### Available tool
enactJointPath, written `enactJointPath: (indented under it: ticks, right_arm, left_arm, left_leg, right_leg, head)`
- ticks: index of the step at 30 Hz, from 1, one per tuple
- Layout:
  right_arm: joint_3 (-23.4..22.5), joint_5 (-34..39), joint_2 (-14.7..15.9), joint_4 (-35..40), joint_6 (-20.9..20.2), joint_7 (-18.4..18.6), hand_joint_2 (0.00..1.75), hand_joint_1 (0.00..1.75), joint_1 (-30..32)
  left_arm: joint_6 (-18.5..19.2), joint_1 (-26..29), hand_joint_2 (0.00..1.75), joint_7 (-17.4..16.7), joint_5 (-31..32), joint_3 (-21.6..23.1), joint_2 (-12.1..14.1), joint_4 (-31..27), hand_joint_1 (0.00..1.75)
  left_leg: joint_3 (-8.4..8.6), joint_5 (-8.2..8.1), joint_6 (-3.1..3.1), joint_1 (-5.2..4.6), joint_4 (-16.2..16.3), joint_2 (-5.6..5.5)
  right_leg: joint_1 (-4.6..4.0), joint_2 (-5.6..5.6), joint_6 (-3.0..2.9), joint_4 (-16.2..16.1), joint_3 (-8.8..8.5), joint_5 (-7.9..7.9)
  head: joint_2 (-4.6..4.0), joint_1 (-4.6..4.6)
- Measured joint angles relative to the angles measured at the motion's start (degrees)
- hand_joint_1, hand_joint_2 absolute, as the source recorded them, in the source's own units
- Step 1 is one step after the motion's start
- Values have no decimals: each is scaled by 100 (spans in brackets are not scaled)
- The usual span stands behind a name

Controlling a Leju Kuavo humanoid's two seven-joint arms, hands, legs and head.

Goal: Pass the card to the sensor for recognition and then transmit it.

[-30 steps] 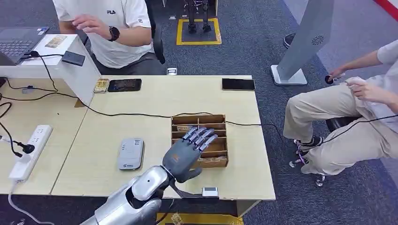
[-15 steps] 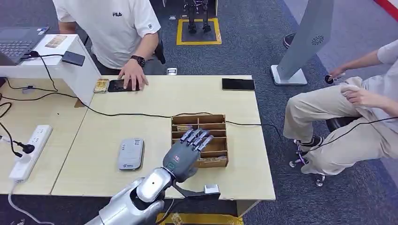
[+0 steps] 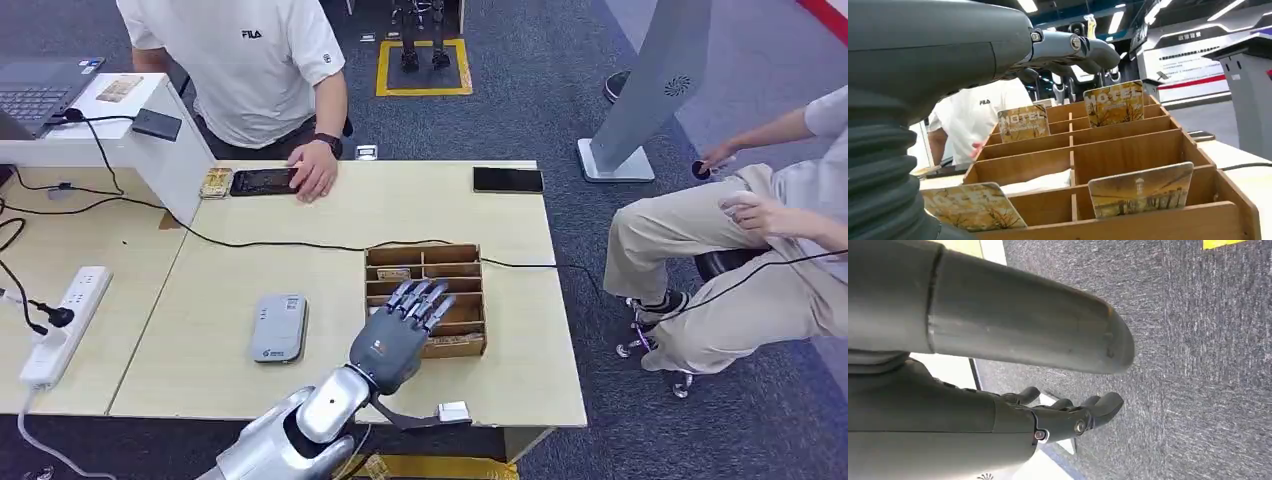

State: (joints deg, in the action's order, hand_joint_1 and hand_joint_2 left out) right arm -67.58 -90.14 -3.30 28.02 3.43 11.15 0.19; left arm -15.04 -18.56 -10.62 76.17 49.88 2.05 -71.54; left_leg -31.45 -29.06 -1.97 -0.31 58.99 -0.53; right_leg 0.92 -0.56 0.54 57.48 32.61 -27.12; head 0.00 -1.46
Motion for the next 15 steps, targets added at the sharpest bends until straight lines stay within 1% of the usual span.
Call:
enactJointPath:
  ticks: [6,8,11,15]
  right_arm:
    - [-59,0,-57,94,-61,0,0,0,15]
    - [-68,-2,-77,125,-70,0,0,0,22]
    - [-76,-2,-98,157,-68,13,0,0,25]
    - [-96,-2,-129,212,-85,48,0,0,30]
  left_arm:
    - [-87,72,175,-247,256,-9,-50,31,0]
    - [-171,111,175,-332,330,-31,-83,37,0]
    - [-282,168,175,-411,448,-101,-131,46,0]
    - [-286,228,175,-420,566,-287,-190,50,0]
  left_leg:
    - [-1,0,0,0,0,-1]
    - [-1,0,0,0,0,0]
    - [-1,0,0,0,0,-1]
    - [0,0,0,0,0,-1]
  right_leg:
    - [0,1,0,0,0,0]
    - [0,1,0,0,0,0]
    - [1,1,0,0,0,0]
    - [0,1,0,0,0,0]
  head:
    - [0,2]
    - [0,-2]
    - [0,2]
    - [0,2]
